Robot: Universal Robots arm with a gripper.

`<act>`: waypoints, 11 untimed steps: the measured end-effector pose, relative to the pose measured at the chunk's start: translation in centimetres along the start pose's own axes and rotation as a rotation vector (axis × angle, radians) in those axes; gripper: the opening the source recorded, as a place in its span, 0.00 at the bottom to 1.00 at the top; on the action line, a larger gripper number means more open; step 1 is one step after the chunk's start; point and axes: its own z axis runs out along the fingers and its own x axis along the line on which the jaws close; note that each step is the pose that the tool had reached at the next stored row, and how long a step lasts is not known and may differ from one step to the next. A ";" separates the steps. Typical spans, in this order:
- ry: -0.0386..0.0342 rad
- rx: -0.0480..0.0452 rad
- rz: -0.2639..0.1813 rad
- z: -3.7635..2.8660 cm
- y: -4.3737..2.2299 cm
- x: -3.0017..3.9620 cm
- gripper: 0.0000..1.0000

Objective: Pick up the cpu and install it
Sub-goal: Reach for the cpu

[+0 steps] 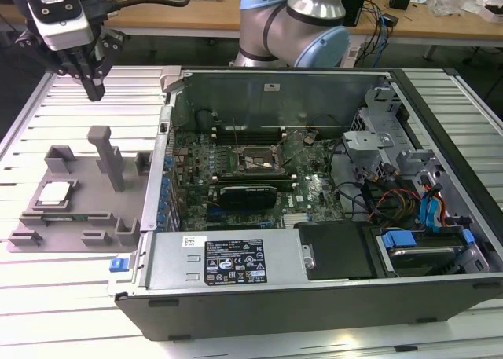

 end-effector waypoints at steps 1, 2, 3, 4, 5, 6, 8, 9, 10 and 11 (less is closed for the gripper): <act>0.0000 0.0000 0.000 0.03 0.04 0.18 0.11; 0.0000 0.0000 0.000 0.05 0.08 0.30 0.11; 0.0000 0.0000 0.000 0.07 0.10 0.39 0.11; 0.0000 0.0000 0.000 0.12 0.16 0.62 0.11; 0.0000 0.0000 0.000 0.13 0.19 0.73 0.11; 0.0000 0.0000 0.000 0.15 0.21 0.82 0.11; 0.0001 0.0000 0.000 0.21 0.25 1.06 0.11; 0.0000 0.0000 0.000 0.25 0.26 1.17 0.11; 0.0000 0.0000 0.000 0.28 0.26 1.27 0.11; 0.0000 0.0000 0.000 0.38 0.27 1.59 0.11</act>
